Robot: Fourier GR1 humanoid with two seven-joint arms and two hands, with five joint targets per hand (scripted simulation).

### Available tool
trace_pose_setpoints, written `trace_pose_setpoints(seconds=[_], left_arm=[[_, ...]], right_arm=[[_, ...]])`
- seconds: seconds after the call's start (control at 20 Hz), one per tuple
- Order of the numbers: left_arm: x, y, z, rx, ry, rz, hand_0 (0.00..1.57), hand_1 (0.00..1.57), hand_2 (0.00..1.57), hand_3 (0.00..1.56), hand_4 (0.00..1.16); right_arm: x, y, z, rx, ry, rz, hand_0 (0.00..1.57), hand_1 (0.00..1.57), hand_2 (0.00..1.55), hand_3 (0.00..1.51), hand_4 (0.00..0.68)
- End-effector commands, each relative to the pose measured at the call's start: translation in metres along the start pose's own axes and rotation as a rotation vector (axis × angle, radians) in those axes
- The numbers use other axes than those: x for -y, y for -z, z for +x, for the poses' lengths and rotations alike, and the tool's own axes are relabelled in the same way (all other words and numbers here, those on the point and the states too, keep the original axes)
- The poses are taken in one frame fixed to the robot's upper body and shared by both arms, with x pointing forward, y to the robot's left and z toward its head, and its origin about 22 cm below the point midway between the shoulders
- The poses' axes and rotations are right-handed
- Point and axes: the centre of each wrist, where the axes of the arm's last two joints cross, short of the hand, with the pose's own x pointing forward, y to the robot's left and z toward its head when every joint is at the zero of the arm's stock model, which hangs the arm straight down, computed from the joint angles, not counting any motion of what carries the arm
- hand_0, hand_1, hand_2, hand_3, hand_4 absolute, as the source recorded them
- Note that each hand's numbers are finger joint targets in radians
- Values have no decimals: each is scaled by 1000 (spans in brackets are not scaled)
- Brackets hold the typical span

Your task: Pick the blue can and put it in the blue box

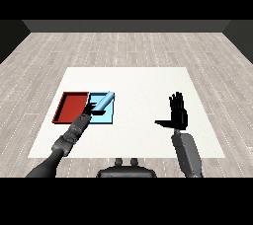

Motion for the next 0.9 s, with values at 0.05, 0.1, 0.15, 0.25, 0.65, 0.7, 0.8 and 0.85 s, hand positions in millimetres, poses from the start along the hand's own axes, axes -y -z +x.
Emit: trace_pose_setpoints(seconds=[0.05, 0.1, 0.15, 0.25, 0.65, 0.7, 0.8, 0.85], left_arm=[[11, -9, -44, -50, 4, 109, 0, 0, 0, 0, 0], [15, -8, -31, -25, 16, 128, 0, 0, 0, 0, 0], [0, -2, -18, -16, -56, 164, 0, 0, 0, 0, 0], [-20, 2, -24, 86, -141, 299, 0, 0, 0, 0, 0], [-4, -11, 33, 697, -385, 302, 0, 0, 0, 0, 0], [3, -16, 35, 759, -404, 259, 0, 0, 0, 0, 0], [11, -26, 31, 876, -470, 233, 0, 0, 0, 0, 0], [9, -29, 30, 909, -511, 202, 0, 0, 0, 0, 0]], right_arm=[[-5, 13, 10, 6, 27, 4, 0, 0, 0, 0, 0], [7, 1, 0, -8, 22, 14, 0, 0, 0, 0, 0], [-12, 8, 8, 20, 40, 21, 0, 0, 0, 0, 0], [-13, 3, 7, 6, 29, 21, 0, 0, 0, 0, 0], [-11, 2, 11, -3, 48, 24, 0, 0, 0, 0, 0], [-9, 7, 8, 6, 31, 15, 0, 0, 0, 0, 0], [4, 0, 10, -22, -25, 21, 0, 0, 0, 0, 0], [2, -5, 12, -25, -20, 23, 0, 0, 0, 0, 0]])
